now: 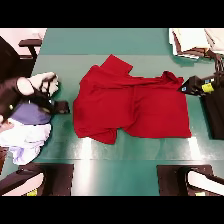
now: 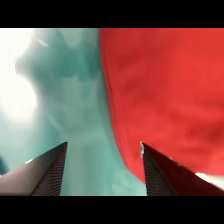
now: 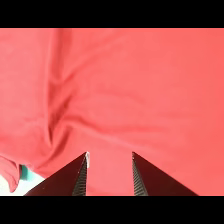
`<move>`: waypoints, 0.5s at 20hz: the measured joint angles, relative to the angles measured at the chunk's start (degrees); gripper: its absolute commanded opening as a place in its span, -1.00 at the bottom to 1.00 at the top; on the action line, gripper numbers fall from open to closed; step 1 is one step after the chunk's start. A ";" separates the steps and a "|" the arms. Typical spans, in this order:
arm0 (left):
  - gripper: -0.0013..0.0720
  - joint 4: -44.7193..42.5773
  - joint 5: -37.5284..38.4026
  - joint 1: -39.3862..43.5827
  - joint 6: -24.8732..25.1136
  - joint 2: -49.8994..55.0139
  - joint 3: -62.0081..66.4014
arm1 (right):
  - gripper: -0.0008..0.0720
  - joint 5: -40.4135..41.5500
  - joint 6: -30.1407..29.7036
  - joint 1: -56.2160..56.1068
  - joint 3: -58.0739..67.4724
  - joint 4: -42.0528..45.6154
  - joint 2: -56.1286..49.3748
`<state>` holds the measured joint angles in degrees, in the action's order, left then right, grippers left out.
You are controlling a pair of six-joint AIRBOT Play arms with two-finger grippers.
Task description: Fold the shirts.
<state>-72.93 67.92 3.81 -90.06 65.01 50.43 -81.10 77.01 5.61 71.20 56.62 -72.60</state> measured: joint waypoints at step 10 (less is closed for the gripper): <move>0.49 16.31 -10.99 2.78 2.58 -3.54 -16.90 | -0.08 2.56 -0.24 0.13 -7.80 -0.11 8.31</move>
<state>-56.62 56.93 6.59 -87.48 61.47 33.54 -78.54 76.77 5.74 63.40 56.51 -64.29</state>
